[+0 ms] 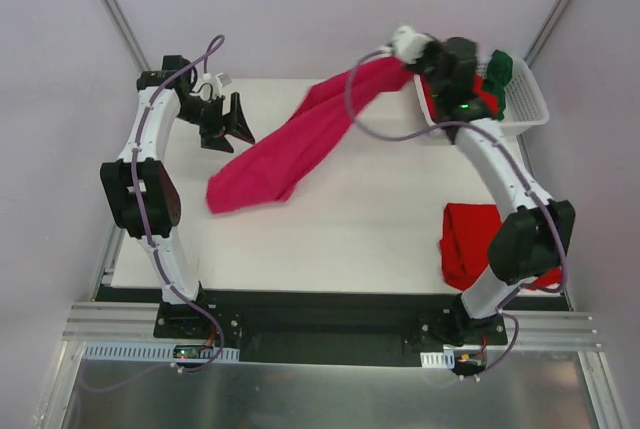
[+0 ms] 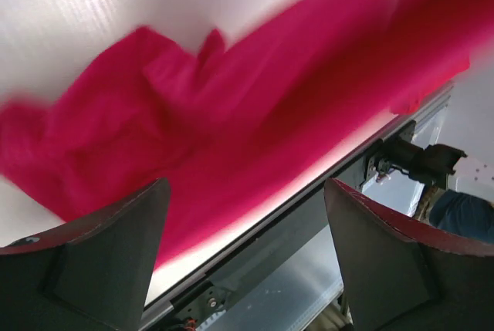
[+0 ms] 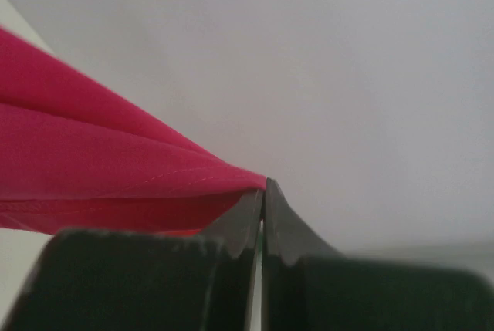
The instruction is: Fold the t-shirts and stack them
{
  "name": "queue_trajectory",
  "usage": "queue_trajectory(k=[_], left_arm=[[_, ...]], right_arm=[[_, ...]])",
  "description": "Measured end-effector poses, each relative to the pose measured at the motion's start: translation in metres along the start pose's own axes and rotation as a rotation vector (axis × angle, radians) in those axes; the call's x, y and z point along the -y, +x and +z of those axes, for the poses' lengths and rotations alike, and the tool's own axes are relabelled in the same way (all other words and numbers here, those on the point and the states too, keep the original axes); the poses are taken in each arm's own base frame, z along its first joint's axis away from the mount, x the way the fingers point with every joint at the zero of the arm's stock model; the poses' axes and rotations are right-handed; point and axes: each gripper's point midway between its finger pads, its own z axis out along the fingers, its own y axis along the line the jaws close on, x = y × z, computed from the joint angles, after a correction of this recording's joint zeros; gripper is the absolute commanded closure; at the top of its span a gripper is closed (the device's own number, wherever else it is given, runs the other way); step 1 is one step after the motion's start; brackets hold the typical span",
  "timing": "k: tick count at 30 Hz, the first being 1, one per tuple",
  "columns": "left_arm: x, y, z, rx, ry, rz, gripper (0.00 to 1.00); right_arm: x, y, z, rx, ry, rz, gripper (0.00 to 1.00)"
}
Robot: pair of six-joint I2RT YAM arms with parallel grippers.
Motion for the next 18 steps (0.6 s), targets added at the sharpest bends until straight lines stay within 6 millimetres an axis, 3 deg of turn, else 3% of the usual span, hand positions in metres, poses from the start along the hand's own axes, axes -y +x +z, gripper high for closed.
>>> queue_trajectory(k=[1,2,3,4,6,8,10,14,16,18], left_arm=[[0.003,0.001,0.002,-0.007,0.007,0.006,0.19],[0.006,0.002,0.003,-0.012,0.015,0.011,0.19],[0.008,0.003,0.004,-0.014,0.020,0.014,0.19],[0.009,0.003,0.004,-0.014,0.022,0.015,0.19],[0.009,0.003,0.004,-0.015,0.022,0.015,0.19],[0.009,0.003,0.005,-0.016,0.022,0.017,0.19],[0.011,0.003,0.005,-0.017,0.023,0.022,0.19],[0.017,0.006,0.011,-0.033,0.025,0.046,0.18],[0.020,0.008,0.014,-0.042,0.028,0.060,0.17],[0.022,0.010,0.016,-0.048,0.026,0.071,0.16]], right_arm=[[0.017,0.053,-0.008,-0.129,0.024,0.002,0.99],[0.044,0.124,-0.028,-0.293,0.057,0.009,0.99],[0.066,0.174,-0.054,-0.418,0.087,0.016,0.99],[0.087,0.212,-0.082,-0.522,0.121,0.022,0.99],[0.126,0.246,-0.132,-0.639,0.195,0.027,0.99],[0.150,0.235,-0.161,-0.651,0.246,0.021,0.99],[0.166,0.188,-0.169,-0.551,0.272,0.008,0.99],[0.167,0.100,-0.148,-0.335,0.262,-0.005,0.99],[0.155,0.067,-0.130,-0.254,0.236,-0.008,0.99],[0.129,0.034,-0.107,-0.174,0.180,-0.012,0.99]])
